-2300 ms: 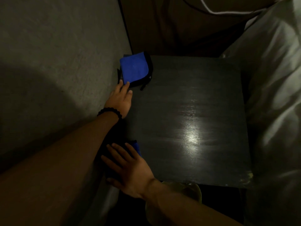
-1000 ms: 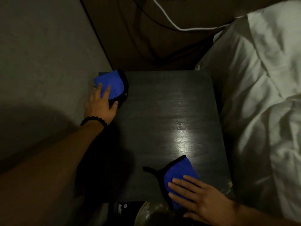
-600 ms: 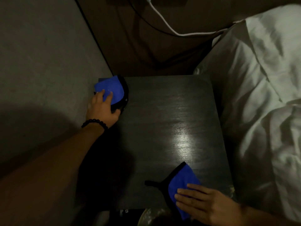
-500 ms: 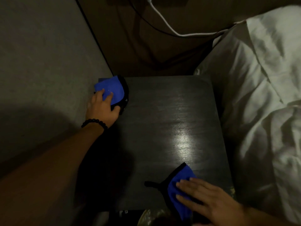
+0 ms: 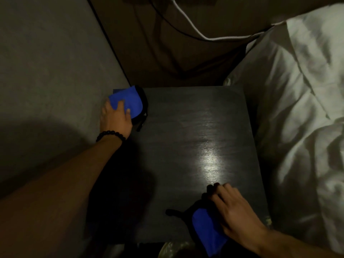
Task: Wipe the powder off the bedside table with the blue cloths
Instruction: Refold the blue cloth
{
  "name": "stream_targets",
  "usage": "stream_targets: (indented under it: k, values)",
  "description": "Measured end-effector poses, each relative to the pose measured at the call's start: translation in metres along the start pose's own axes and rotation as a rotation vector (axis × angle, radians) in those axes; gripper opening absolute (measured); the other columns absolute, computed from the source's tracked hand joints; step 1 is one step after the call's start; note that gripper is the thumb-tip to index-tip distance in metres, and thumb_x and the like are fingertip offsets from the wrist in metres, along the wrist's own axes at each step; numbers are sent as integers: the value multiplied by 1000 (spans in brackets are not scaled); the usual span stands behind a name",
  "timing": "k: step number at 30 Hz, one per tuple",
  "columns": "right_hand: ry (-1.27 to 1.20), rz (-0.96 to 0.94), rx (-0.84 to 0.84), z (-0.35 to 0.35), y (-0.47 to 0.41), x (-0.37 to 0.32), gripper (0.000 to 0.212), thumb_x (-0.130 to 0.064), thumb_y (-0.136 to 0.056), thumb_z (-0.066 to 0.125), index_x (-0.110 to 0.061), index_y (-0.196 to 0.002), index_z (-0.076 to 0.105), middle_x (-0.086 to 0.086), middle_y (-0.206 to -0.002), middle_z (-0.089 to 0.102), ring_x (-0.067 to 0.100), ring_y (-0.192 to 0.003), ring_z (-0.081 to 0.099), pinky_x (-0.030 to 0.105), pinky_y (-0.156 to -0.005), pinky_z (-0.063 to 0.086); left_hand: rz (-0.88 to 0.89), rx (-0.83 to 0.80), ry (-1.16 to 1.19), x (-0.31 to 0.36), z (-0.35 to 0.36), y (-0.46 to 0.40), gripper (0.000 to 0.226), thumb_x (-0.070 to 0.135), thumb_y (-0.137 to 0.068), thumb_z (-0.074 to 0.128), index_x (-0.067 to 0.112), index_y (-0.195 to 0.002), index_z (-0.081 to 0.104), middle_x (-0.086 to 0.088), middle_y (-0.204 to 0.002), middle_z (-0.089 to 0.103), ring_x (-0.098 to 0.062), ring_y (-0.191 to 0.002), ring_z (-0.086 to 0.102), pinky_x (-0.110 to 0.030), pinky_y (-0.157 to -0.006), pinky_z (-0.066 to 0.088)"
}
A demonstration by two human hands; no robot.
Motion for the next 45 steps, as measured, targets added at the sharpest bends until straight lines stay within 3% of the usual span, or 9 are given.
stream_targets:
  k: [9,12,14,23,26,30,34,40,45]
  values:
    - [-337,-115,-19,-74,-29,-25,25,0,-78,70,-11,-99,64,1,-95,61,19,-83,61,32,-70,53,-245,18,332,8,-5,-21,63,4,-86,66,3,-141,36,-21,-138,48,-35,-125,47,-40,-108,37]
    - [-438,-102,8,-99,-50,-27,16,-3,-89,62,-11,-102,61,-2,-96,58,15,-86,58,32,-74,51,-326,71,534,11,-8,-19,13,-4,-84,52,8,-83,57,-12,-83,59,-26,-75,56,-36,-75,48]
    - [-454,-103,30,-111,-72,-27,13,-5,-91,60,-11,-103,61,-2,-96,59,13,-86,58,27,-75,48,-389,95,711,12,-14,-17,26,-2,-81,48,14,-62,44,-2,-65,48,-18,-62,48,-34,-67,46]
    - [-523,-62,89,-109,-224,-27,10,-3,-97,61,-5,-107,61,1,-100,64,12,-93,58,15,-79,42,-530,218,1355,9,-82,-46,55,-2,-74,57,12,-127,61,-5,-118,67,-27,-105,65,-43,-94,53]
    - [-635,-5,85,-102,-277,-30,8,-4,-98,60,-7,-106,62,-3,-96,61,9,-91,55,6,-72,36,-516,259,1490,15,-103,-61,52,-8,-75,58,6,-125,61,-10,-118,68,-29,-104,66,-44,-89,56]
    - [-912,159,-10,-87,-336,-27,7,-7,-102,56,-10,-106,61,0,-97,62,12,-92,56,27,-80,44,-498,225,1570,22,-117,-69,48,-9,-74,60,4,-120,64,-12,-115,70,-31,-101,68,-46,-84,58]
    - [-1038,365,-117,-73,-368,-14,20,-13,-105,51,-6,-122,57,7,-114,63,22,-105,61,25,-74,51,-550,188,1568,19,-114,-68,48,-5,-71,62,6,-117,65,-11,-114,70,-34,-102,67,-49,-87,57]
    - [-130,418,274,-62,-364,2,42,-14,-92,66,-6,-131,53,18,-131,54,36,-119,51,45,-97,42,-550,176,1575,15,-102,-65,47,-5,-68,63,6,-113,67,-11,-111,71,-34,-99,68,-51,-85,57]
    - [144,38,86,-10,-348,-37,65,-48,-105,33,-11,-159,27,19,-166,20,35,-154,17,47,-124,13,-571,158,1583,18,-95,-68,52,-2,-68,63,6,-119,64,-12,-115,69,-36,-102,67,-53,-88,55]
Point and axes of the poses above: each hand's wrist, its own y-axis away from the middle knuckle, its own z-axis out of the palm, x = y × z, the point moved 2 cm from there along -y, towards the middle knuckle
